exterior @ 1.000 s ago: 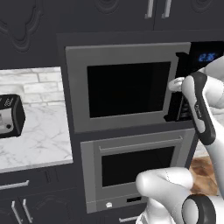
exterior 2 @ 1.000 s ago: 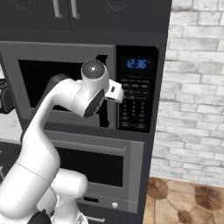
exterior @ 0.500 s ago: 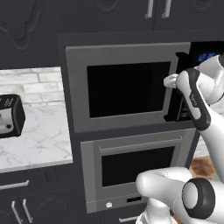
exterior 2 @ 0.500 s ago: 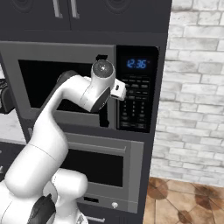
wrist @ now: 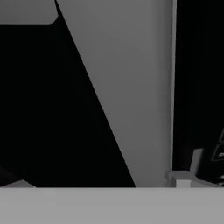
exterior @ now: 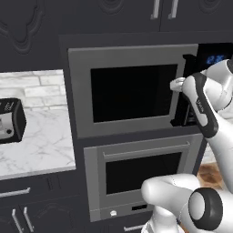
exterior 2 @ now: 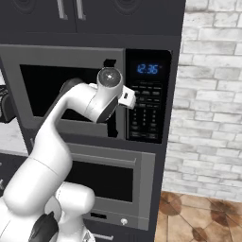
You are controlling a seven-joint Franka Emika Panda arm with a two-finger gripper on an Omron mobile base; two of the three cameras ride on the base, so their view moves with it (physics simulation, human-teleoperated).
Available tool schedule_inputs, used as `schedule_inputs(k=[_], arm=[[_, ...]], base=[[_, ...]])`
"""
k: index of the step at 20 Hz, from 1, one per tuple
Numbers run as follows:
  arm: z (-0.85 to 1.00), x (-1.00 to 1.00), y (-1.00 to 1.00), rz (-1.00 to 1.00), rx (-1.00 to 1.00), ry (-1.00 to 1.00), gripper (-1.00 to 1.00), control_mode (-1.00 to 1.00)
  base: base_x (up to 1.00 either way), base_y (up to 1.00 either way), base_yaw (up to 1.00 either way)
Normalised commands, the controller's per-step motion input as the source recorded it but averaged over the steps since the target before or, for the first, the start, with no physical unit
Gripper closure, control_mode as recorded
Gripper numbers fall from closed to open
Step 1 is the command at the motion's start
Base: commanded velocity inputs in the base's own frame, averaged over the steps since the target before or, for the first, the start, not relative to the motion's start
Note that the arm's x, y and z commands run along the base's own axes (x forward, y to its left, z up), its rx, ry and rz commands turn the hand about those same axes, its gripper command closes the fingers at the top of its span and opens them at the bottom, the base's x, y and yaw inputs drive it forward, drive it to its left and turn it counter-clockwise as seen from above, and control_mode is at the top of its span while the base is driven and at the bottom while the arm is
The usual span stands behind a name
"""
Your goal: Retrieve the reheated potato from the microwave, then place the potato, cheese, and condiment on the cutting board.
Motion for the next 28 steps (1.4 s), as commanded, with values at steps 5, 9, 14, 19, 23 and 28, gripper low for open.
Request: schedule_inputs(k=[5, 9, 14, 19, 23, 28], arm=[[-0.25, 0.35, 0.26, 0.0, 0.01, 0.0, 1.0, -1.0], [-0.12, 0.13, 0.35, 0.0, 0.02, 0.0, 1.0, -1.0], [0.0, -0.36, 0.23, 0.0, 0.02, 0.0, 1.0, -1.0], [0.0, -0.64, 0.14, 0.0, 0.03, 0.0, 1.0, -1.0], [0.08, -0.74, 0.05, -0.01, 0.02, 0.0, 1.0, -1.0], [0.14, -0.84, 0.0, 0.0, 0.01, 0.0, 1.0, -1.0]], base=[[0.0, 0.0, 0.0], [0.0, 0.0, 0.0], [0.0, 0.0, 0.0], [0.0, 0.0, 0.0], [0.0, 0.0, 0.0], [0.0, 0.0, 0.0]])
